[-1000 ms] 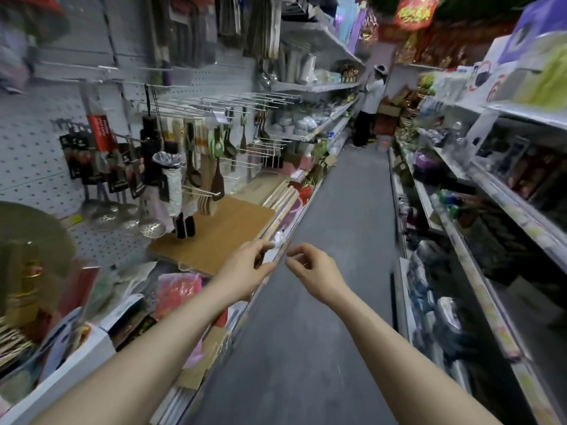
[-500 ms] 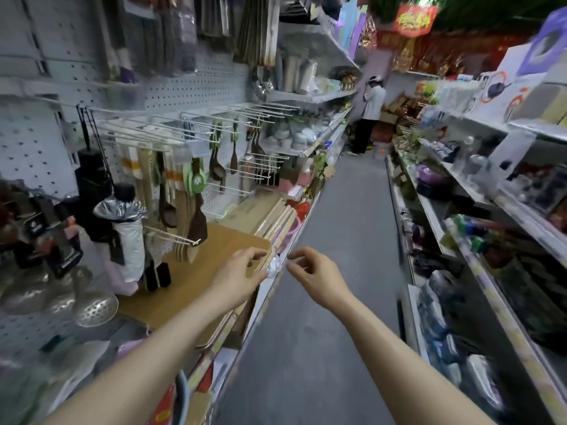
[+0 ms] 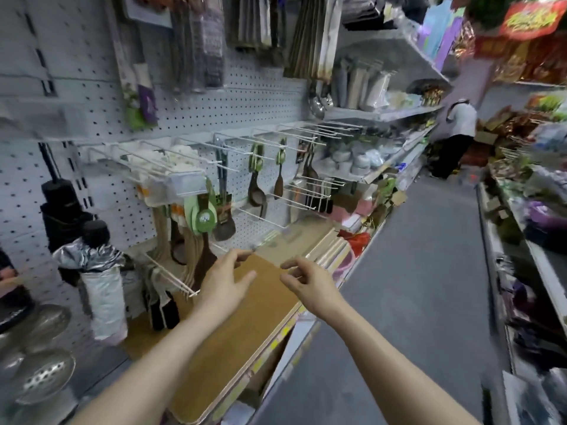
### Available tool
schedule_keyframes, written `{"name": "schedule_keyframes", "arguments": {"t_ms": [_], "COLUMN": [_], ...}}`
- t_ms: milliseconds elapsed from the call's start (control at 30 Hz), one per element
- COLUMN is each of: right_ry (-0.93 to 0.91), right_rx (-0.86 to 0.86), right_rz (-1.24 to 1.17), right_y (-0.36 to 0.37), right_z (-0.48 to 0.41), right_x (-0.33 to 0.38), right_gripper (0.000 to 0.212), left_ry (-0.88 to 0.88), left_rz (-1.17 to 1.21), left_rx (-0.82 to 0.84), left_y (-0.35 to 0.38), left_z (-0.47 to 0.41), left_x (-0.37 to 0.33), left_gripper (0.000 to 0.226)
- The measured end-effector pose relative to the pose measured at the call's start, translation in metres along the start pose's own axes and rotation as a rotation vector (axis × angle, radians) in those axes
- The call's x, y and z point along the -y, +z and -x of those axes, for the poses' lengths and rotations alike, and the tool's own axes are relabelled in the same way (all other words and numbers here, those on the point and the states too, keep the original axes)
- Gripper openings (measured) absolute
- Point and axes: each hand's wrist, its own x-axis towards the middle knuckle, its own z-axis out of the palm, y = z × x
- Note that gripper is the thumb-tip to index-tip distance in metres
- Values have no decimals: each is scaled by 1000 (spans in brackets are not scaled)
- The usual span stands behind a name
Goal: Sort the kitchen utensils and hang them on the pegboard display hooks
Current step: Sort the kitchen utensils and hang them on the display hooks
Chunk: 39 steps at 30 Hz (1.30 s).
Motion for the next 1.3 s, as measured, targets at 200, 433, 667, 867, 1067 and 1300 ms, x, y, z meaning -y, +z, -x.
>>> {"name": "schedule_keyframes", "arguments": {"t_ms": [200, 433, 667, 867, 1067, 1300], "right_ry": [-111, -214, -230, -159, -226, -363], "right_rx": [156, 322, 443, 533, 743, 937], "right_rz": [-31, -147, -209, -382, -442, -270], "right_y": [-11, 32, 67, 84, 102, 124], "right_z": [-80, -136, -181, -222, -263, -304], "right_x": [-17, 1, 32, 48, 47, 39], "right_gripper": [16, 32, 64, 77, 87, 76], "left_ry": [-131, -414, -496, -472, -524, -621], "left_rz": [-5, 0, -12, 7, 50, 232], "left_rx": [-313, -528, -439, -425, -483, -652], "left_y": [20, 9, 0, 1, 8, 24], "left_z": [-32, -47, -92, -124, -141, -161], "left_x": [6, 43, 76, 93, 113, 123], "left_gripper": [35, 67, 87, 69, 53, 27]}}
